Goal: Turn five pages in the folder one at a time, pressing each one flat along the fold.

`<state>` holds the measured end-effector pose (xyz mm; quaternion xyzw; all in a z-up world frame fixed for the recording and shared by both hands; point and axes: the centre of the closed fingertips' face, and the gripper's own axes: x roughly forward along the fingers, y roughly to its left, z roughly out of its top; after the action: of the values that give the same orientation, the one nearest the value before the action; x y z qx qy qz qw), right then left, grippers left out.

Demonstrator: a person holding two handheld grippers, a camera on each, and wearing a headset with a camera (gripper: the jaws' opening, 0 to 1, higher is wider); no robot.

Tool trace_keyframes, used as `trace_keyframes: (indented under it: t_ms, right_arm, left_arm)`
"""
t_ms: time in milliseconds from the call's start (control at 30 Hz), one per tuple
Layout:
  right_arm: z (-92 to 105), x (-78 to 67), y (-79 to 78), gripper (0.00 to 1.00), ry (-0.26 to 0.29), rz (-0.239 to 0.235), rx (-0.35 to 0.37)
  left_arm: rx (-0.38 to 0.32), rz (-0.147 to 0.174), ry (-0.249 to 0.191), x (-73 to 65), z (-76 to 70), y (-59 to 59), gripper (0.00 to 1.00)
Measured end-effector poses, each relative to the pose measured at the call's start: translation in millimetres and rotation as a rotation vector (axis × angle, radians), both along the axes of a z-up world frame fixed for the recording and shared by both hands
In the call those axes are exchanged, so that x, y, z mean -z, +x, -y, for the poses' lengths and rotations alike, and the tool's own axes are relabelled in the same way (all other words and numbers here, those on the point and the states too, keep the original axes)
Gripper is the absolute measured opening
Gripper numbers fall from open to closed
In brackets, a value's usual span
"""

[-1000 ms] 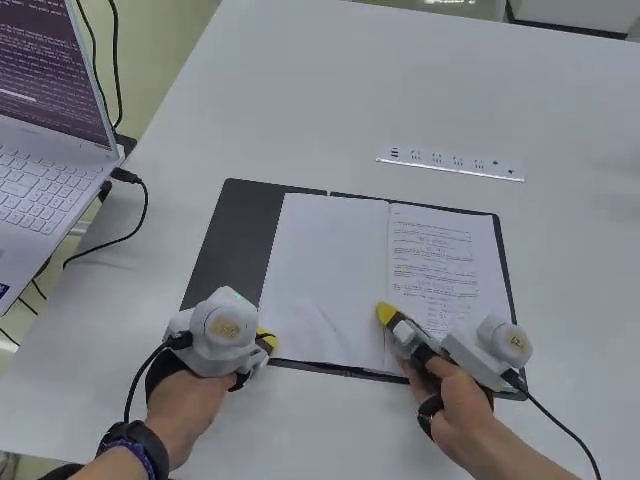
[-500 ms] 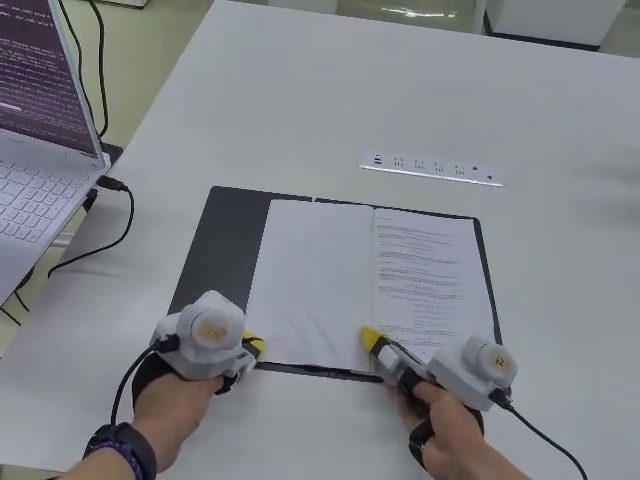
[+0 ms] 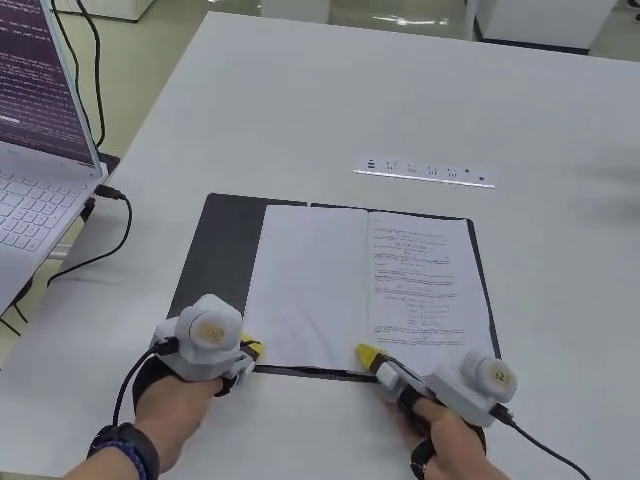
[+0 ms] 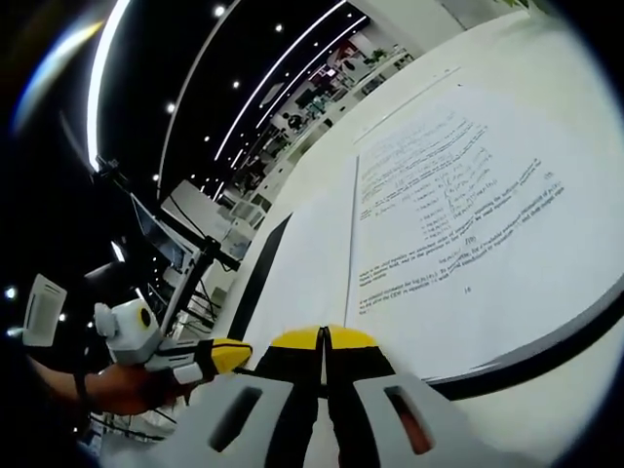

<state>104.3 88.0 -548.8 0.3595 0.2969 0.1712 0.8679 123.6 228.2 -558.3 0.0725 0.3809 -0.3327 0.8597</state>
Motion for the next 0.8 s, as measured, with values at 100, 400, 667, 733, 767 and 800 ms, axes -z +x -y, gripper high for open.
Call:
trace_keyframes:
  t_ms: [100,400,667,733,767,800]
  right_arm:
    - [0.8,0.4,-2.0,0.0,0.001,-0.005,0.001]
    - [3.2,1.3,-1.3,0.0,0.042,-0.033,0.051]
    - [6.7,-2.4,-1.4,0.0,0.072,-0.063,0.066]
    - [9.8,-7.4,-2.4,0.0,0.068,-0.057,0.068]
    - [12.0,-9.6,-2.6,0.0,0.064,-0.05,0.07]
    - [15.9,-13.1,-3.0,0.0,0.058,-0.041,0.077]
  left_arm:
    - [-0.006,-0.005,-0.003,0.0,-0.2,0.1,0.0]
    - [-0.041,-0.035,0.006,0.3,0.6,0.9,0.0]
    - [-0.126,-0.115,-0.018,0.2,0.6,2.4,0.0]
    - [-0.126,-0.125,-0.024,-2.2,5.0,-1.5,0.04]
    - [-0.121,-0.125,-0.027,-4.9,8.2,-4.3,0.07]
    - [-0.115,-0.119,-0.028,-7.4,10.3,-6.4,0.11]
